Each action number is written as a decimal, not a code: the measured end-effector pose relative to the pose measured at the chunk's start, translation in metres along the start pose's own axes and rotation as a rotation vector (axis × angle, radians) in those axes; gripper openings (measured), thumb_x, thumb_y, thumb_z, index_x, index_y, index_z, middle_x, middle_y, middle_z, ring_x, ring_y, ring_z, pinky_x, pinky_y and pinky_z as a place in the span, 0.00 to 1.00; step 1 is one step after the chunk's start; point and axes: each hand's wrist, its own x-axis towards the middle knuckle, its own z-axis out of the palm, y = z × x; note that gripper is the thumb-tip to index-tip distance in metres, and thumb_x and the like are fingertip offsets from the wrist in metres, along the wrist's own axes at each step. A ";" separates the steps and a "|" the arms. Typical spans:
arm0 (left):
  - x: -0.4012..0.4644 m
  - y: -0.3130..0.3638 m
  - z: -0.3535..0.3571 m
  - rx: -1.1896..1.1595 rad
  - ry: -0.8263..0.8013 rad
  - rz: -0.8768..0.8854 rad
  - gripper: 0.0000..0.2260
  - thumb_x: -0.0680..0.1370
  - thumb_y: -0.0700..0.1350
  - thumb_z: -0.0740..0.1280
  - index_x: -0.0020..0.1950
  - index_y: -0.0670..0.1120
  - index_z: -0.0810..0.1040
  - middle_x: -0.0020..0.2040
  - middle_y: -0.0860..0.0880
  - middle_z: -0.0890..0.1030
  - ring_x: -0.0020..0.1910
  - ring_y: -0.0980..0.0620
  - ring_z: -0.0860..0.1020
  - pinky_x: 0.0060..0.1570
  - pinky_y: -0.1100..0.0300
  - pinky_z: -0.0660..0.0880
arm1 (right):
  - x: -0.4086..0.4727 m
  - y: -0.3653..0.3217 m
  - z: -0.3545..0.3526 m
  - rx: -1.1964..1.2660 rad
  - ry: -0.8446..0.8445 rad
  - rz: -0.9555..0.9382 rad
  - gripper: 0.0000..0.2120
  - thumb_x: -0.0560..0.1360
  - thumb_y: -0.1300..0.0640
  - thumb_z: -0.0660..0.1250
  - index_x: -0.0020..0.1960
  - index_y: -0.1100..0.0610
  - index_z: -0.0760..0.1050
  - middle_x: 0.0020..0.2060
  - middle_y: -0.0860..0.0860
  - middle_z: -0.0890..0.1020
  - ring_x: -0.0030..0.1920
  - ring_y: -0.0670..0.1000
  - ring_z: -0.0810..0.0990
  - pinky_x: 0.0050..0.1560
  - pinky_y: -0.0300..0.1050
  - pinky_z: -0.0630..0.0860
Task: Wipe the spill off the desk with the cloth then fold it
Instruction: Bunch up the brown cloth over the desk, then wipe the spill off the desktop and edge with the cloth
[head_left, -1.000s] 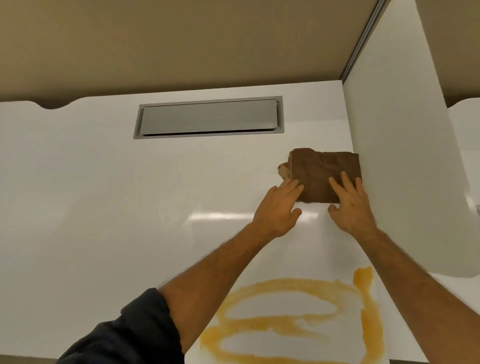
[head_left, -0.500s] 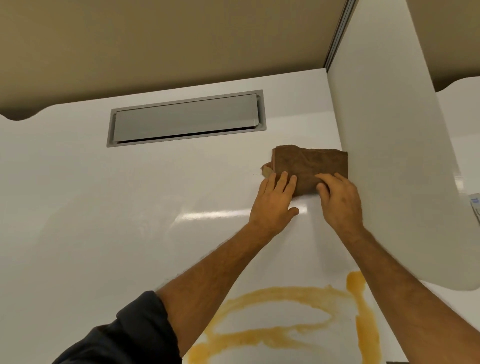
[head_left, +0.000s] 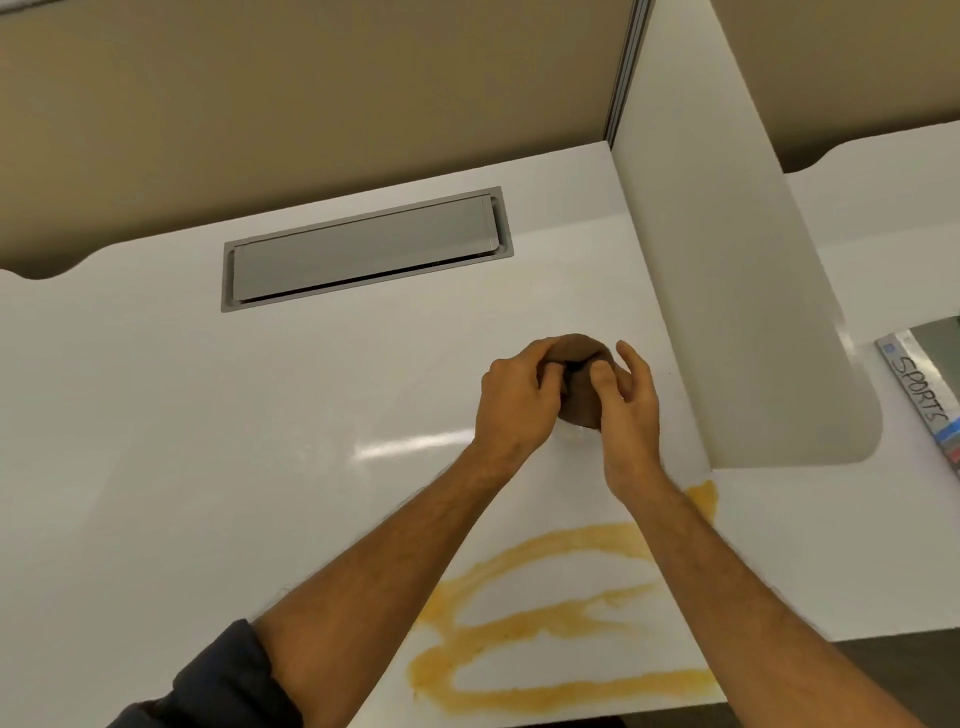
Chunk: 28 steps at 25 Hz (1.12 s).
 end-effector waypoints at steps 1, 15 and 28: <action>-0.012 0.000 -0.003 -0.002 -0.013 0.010 0.16 0.84 0.39 0.61 0.68 0.48 0.81 0.55 0.48 0.87 0.50 0.48 0.85 0.56 0.53 0.82 | -0.013 0.007 0.002 0.065 -0.047 0.065 0.29 0.77 0.44 0.68 0.75 0.48 0.66 0.63 0.46 0.81 0.61 0.46 0.81 0.63 0.48 0.78; -0.201 -0.133 -0.104 0.103 -0.293 0.223 0.23 0.81 0.54 0.69 0.76 0.54 0.74 0.72 0.53 0.78 0.66 0.51 0.80 0.64 0.66 0.76 | -0.187 0.074 0.035 0.097 0.026 -0.045 0.11 0.70 0.69 0.61 0.39 0.63 0.82 0.31 0.55 0.82 0.37 0.57 0.82 0.40 0.51 0.84; -0.270 -0.306 -0.112 0.814 -0.266 0.151 0.30 0.86 0.58 0.47 0.85 0.51 0.39 0.85 0.52 0.39 0.84 0.50 0.38 0.82 0.47 0.43 | -0.188 0.178 0.025 -1.111 -0.459 -0.191 0.55 0.67 0.35 0.72 0.81 0.42 0.39 0.79 0.40 0.37 0.80 0.51 0.34 0.78 0.59 0.50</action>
